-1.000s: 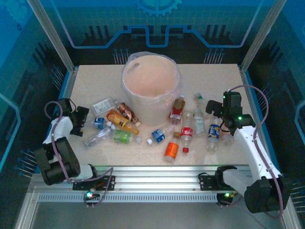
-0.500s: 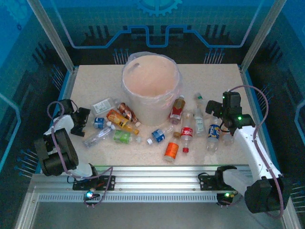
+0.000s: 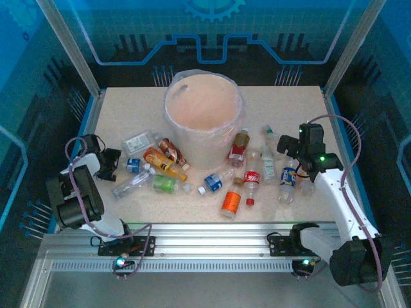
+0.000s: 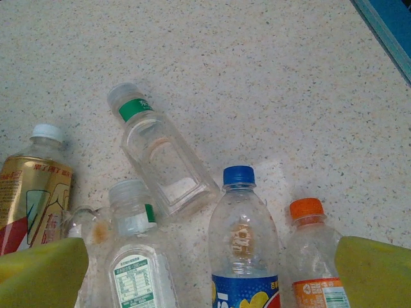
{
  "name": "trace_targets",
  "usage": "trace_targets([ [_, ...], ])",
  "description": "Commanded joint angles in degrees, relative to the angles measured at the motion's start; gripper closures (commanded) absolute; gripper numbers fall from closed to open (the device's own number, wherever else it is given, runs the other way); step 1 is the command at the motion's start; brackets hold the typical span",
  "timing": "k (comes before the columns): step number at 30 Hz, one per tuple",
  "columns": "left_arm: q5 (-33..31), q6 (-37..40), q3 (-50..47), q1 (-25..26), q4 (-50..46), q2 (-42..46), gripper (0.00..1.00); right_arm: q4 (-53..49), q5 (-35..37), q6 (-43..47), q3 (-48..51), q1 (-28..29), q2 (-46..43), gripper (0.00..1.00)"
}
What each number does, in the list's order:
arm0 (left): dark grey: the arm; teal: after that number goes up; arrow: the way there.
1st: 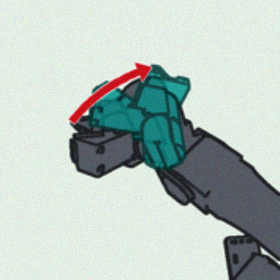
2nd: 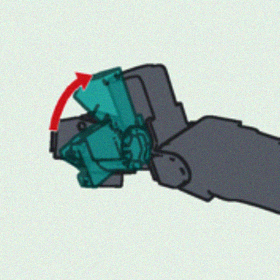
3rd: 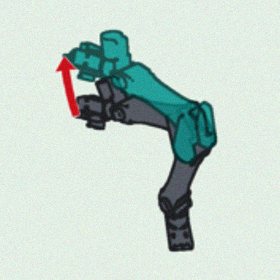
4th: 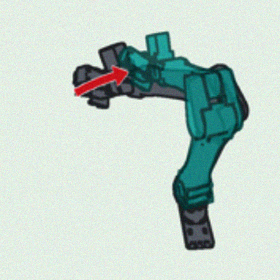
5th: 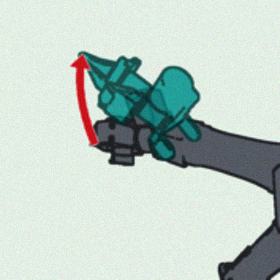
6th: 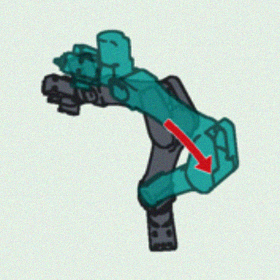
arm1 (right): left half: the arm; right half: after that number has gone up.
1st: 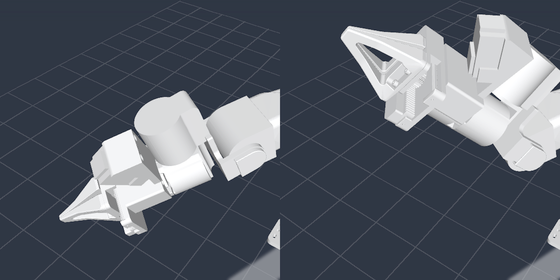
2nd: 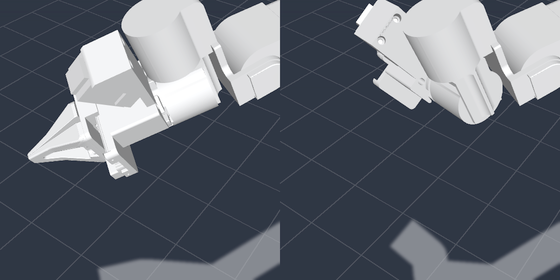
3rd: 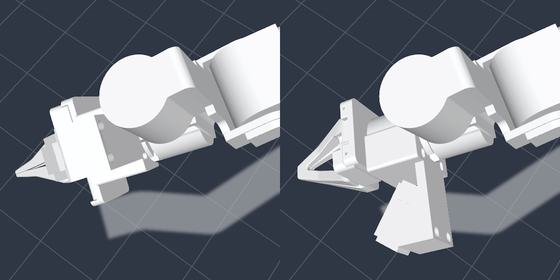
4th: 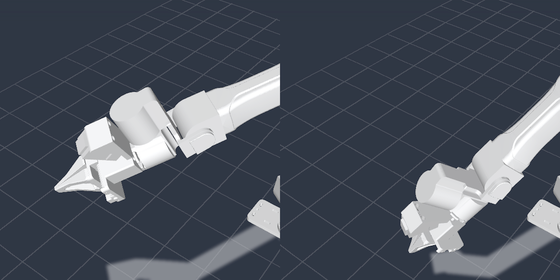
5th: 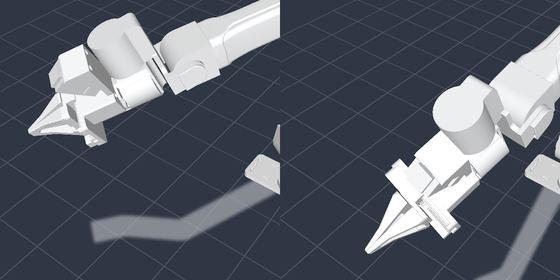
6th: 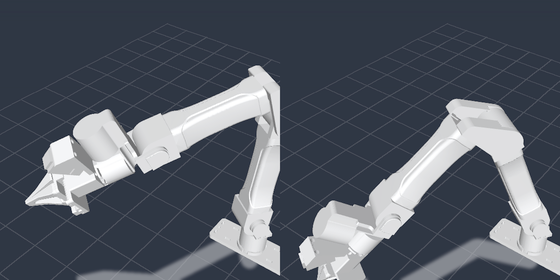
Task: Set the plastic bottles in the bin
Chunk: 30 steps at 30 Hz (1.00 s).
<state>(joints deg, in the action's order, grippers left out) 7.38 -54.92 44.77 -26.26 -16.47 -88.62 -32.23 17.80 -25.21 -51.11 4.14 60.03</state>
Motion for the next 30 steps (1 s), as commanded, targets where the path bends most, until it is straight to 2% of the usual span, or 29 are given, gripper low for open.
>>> trace_targets([
  [1,1.6,-0.3,0.6,-1.1,-0.2,0.5,0.29,-1.3,1.2,-0.9,-0.3,0.9,-0.8,0.00],
  [10,-0.6,1.9,2.1,-1.3,-6.7,8.3,0.44,-1.7,1.3,-1.3,-0.2,0.8,-1.9,0.00],
  [21,-7.3,6.7,8.6,-1.3,-15.4,23.2,0.50,-2.0,0.9,-1.5,-0.3,1.0,-2.5,0.00],
  [26,-6.6,9.3,13.3,-1.3,-14.9,29.1,0.54,-2.0,0.8,-2.0,-0.7,1.1,-2.1,0.00],
  [30,-3.4,9.2,16.0,-1.0,-9.4,33.8,0.57,-2.6,1.0,-2.6,-1.6,1.0,-1.7,0.00],
])
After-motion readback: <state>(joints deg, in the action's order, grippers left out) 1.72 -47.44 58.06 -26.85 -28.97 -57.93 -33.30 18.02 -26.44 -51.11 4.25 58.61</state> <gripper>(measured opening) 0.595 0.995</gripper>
